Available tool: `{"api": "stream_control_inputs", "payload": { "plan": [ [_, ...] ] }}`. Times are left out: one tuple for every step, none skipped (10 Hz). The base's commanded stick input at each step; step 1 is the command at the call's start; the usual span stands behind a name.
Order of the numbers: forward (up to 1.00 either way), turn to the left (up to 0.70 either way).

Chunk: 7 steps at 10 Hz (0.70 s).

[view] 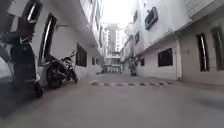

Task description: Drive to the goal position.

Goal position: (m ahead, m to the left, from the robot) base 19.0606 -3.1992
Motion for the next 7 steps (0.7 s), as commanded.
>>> {"api": "stream_control_inputs", "payload": {
  "plan": [
    [1.0, 0.0],
    [1.0, 0.0],
    [1.0, 0.0],
    [1.0, 0.0],
    [1.0, 0.0],
    [1.0, 0.0],
    [1.0, 0.0]
  ]
}}
